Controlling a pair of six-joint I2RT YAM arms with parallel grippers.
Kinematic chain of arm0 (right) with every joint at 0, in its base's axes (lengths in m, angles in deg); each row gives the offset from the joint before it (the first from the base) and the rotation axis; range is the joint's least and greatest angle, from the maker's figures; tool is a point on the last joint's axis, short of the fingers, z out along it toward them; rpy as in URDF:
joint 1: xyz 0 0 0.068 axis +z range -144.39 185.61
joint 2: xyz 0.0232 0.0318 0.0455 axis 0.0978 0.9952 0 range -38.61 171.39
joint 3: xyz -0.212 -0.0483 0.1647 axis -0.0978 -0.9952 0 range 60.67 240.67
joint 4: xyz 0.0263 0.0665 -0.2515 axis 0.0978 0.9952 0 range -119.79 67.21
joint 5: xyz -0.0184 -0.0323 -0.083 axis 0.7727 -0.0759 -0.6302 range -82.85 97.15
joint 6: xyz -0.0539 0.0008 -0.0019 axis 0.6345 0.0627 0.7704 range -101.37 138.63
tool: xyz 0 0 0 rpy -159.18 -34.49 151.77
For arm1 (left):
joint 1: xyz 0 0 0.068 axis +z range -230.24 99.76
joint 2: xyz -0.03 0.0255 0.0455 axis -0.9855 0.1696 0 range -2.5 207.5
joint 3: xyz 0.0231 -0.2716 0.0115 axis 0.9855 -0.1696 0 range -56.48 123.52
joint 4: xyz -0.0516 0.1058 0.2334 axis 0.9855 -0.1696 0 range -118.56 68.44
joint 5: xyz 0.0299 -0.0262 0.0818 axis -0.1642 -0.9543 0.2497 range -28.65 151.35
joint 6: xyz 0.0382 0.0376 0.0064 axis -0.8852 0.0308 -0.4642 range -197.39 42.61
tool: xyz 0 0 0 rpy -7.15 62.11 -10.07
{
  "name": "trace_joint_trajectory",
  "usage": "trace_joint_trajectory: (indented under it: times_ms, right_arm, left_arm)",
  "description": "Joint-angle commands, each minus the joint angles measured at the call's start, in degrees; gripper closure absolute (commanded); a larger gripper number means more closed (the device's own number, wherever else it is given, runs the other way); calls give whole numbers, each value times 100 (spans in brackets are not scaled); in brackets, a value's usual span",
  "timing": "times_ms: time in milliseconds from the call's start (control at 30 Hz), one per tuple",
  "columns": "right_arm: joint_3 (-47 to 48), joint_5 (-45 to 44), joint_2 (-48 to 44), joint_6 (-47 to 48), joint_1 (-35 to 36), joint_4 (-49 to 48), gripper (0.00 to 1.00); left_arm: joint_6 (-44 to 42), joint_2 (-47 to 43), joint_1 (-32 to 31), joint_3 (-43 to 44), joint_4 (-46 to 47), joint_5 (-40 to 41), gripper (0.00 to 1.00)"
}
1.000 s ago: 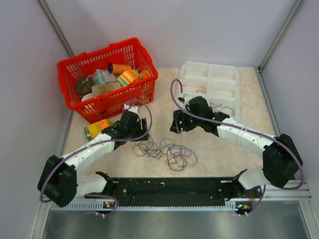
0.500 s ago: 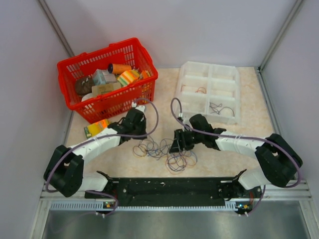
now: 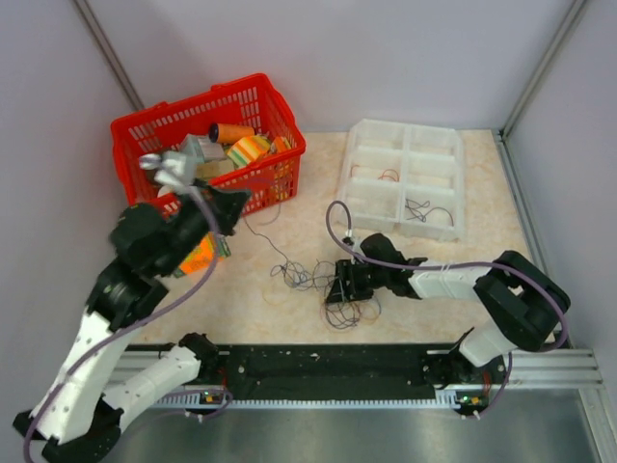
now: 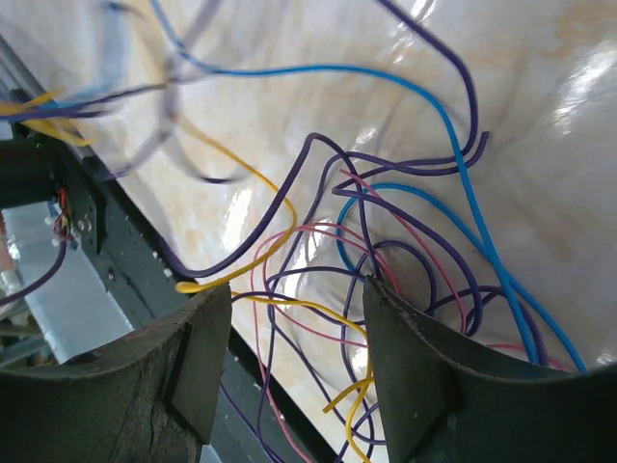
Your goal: Untangle the cables
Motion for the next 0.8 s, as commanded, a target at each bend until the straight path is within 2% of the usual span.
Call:
trace_joint_trajectory:
  times_ms: [0, 100, 200, 367, 500, 567, 633, 767]
  right_arm:
    - [-76, -1147, -126, 78, 2, 50, 42]
    - [134, -1051, -214, 227, 2, 120, 42]
    - [503, -1146, -696, 639, 2, 523, 41]
    - [1215, -1622, -1584, 1474, 11, 1420, 30]
    - [1795, -957, -1936, 2098, 2, 1597, 27]
    - [1910, -97, -2016, 2205, 29, 1134, 22]
    - [1928, 319, -1885, 1960, 247, 74, 21]
    - [2288, 76, -990, 2055, 977, -1178, 20]
  left_arm:
    - [-249, -850, -5, 1087, 515, 372, 100]
    - [-206, -641, 4, 1728, 368, 346, 100]
    - [-30, -316, -5, 2072, 51, 320, 100]
    - [242, -113, -5, 1977, 85, 346, 100]
    - [445, -16, 4, 1906, 209, 223, 100]
    - [532, 28, -5, 1915, 217, 127, 100]
    - [594, 46, -5, 1880, 279, 39, 100]
    - [638, 11, 3, 1871, 297, -76, 100]
